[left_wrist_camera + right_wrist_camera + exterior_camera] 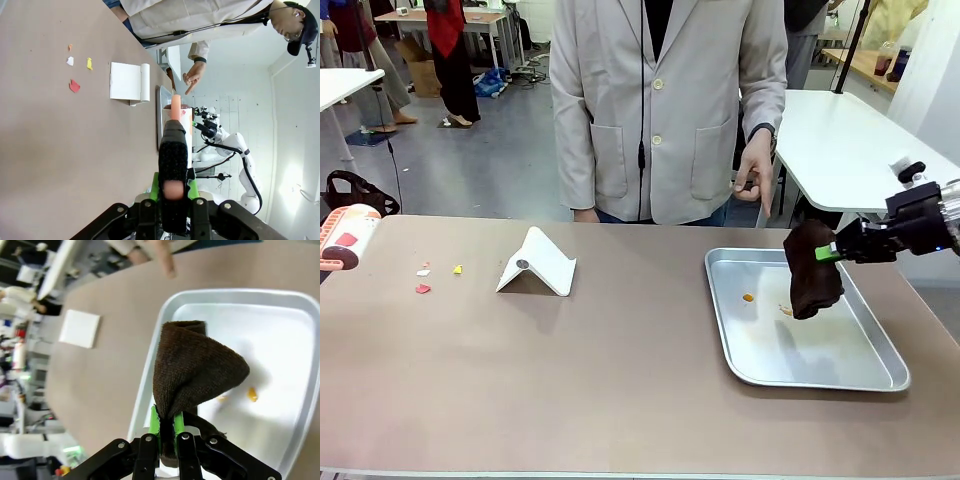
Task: Clean the surface of the table.
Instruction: If a person points to the right, clean the right side of the table with your right hand, and if they point to the left, clean the left side with your left hand.
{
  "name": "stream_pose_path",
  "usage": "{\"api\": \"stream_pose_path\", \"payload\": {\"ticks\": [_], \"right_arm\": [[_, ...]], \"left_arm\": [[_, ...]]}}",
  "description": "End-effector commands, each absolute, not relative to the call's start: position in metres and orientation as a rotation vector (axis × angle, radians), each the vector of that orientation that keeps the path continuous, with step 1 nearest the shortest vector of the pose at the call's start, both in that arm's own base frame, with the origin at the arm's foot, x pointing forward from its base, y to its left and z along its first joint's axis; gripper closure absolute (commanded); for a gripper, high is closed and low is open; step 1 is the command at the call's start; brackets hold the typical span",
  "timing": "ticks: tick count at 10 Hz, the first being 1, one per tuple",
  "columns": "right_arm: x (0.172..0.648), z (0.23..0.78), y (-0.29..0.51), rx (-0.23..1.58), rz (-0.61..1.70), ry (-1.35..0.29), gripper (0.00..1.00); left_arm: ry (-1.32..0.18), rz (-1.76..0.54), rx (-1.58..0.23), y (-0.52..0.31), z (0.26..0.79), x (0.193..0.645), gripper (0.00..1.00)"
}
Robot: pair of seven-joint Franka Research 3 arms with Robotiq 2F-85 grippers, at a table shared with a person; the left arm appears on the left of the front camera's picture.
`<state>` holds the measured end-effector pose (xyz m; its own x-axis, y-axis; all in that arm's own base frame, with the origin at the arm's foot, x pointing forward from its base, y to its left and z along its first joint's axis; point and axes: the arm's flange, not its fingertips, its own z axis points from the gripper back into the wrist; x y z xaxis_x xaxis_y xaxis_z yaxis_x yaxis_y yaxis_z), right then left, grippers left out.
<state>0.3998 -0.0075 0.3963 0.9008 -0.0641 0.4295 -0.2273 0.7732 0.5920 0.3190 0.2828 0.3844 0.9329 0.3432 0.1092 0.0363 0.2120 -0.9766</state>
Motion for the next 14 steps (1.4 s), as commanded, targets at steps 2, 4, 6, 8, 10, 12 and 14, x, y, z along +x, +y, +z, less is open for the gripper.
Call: {"api": "stream_pose_path", "payload": {"ticks": [2,4,6,8,10,12,14], "right_arm": [[0.421,0.39,-0.018,0.438,0.035,-0.461,0.88],[0.429,0.387,-0.035,0.334,0.018,-0.482,0.88],[0.433,0.381,-0.041,0.312,0.004,-0.478,0.88],[0.451,0.356,-0.032,0.329,-0.018,-0.438,0.88],[0.464,0.337,-0.02,0.422,-0.036,-0.403,0.88],[0.47,0.318,-0.006,0.476,-0.042,-0.348,0.88],[0.469,0.3,0.014,0.523,-0.005,-0.27,0.88]], "left_arm": [[-0.334,0.206,-1.343,0.282,0.388,0.317,0.77],[-0.334,0.206,-1.343,0.282,0.388,0.317,0.77],[-0.334,0.206,-1.343,0.282,0.388,0.317,0.77],[-0.334,0.206,-1.343,0.282,0.388,0.317,0.77],[-0.334,0.206,-1.343,0.282,0.388,0.317,0.77],[-0.334,0.206,-1.343,0.282,0.388,0.317,0.77],[-0.334,0.206,-1.343,0.282,0.388,0.317,0.77]]}}
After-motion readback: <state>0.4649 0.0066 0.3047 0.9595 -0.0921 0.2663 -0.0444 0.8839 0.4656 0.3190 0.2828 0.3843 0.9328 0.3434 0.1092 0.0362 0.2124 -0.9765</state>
